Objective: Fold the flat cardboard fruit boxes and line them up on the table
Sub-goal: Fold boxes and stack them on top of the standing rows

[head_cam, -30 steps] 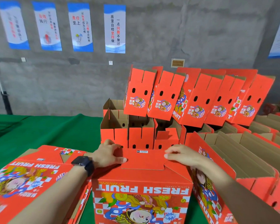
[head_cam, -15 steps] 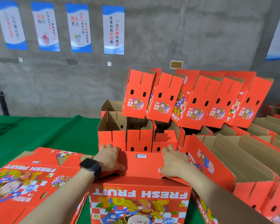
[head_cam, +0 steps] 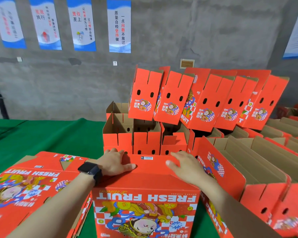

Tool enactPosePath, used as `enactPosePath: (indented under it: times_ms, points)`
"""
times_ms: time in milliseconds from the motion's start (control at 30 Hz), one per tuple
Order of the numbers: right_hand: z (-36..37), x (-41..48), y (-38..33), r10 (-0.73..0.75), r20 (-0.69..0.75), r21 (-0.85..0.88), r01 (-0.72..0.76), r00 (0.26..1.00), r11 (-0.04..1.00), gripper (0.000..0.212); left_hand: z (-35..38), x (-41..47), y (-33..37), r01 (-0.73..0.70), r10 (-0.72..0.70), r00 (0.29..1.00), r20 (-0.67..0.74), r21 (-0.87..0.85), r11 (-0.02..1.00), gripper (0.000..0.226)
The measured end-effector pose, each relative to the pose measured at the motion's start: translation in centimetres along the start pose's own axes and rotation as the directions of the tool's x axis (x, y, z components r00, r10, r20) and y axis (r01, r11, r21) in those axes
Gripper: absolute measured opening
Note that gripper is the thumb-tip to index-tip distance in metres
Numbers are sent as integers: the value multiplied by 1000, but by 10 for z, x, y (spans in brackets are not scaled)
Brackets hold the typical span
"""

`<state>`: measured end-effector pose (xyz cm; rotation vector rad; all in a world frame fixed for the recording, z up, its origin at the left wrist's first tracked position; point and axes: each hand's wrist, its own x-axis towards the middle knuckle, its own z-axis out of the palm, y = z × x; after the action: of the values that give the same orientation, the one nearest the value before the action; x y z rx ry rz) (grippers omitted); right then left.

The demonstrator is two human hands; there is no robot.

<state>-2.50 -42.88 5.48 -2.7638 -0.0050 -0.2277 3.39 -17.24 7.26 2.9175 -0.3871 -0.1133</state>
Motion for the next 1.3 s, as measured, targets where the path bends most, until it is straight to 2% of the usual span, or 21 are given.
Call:
enactPosePath:
  times_ms: [33,100,133,167,200,267,333,367,433,567,667,733,800,867,900,967,1033,1100,1233,1300]
  points:
    - [0,-3,5,13,-118,181,9,993,983,44,-1,-1,-3,-14,13,1000,-17,-64,998,78]
    - [2,-7,16,148,-359,434,25,922,901,24,-3,-2,-12,-46,11,994,-112,-318,947,69]
    - [2,-9,22,233,-418,490,2,878,872,20,-3,-2,-17,-43,-38,986,-164,-459,887,64]
    - [3,-11,29,301,-412,527,-44,860,849,19,-2,-3,-24,-14,-117,973,-197,-561,828,60]
    - [5,-13,35,354,-335,551,-123,873,825,21,0,-3,-30,26,-195,957,-215,-603,797,55]
    - [10,-19,40,405,11,564,-340,914,752,38,7,-6,-40,160,-297,937,-186,-526,836,52]
    - [9,-29,35,387,397,576,-554,832,601,56,11,-10,-43,264,-352,929,-112,-464,846,58]
    - [9,-33,31,372,487,571,-610,790,549,65,12,-12,-42,282,-358,930,-81,-468,838,59]
    - [7,-36,26,372,518,556,-633,770,538,81,11,-13,-42,263,-328,942,-72,-453,852,58]
    - [-8,-35,8,354,479,536,-587,803,606,89,4,-18,-51,254,-355,924,-143,-464,849,65]
    - [-30,-36,-3,315,370,525,-476,874,705,94,-7,-19,-61,253,-406,894,-189,-535,806,73]
    - [-47,-39,-7,226,288,566,-355,931,743,89,-10,-21,-66,186,-419,892,-170,-707,682,71]
    - [-59,-44,-9,127,203,618,-227,971,753,81,-11,-28,-70,140,-391,919,-53,-883,448,68]
    - [-61,-51,-13,65,153,649,-150,986,746,72,-7,-34,-78,136,-277,958,69,-963,232,65]
    - [-59,-54,-14,56,137,658,-133,989,741,78,-5,-39,-81,151,-209,971,116,-975,162,53]
    - [-50,-57,-15,75,133,663,-145,988,735,111,0,-45,-87,192,-133,975,177,-975,110,25]
    - [-44,-60,-13,90,169,638,-179,981,749,133,10,-47,-91,187,-124,977,176,-979,79,15]
    - [-42,-63,-13,81,192,606,-183,978,774,139,20,-49,-92,148,-112,983,144,-989,29,15]
    - [-38,-73,-15,26,206,545,-137,978,827,137,38,-56,-91,119,-48,991,124,-987,-108,27]
    - [-41,-76,-16,-21,190,567,-92,982,819,134,46,-60,-90,136,-5,991,137,-987,-86,38]
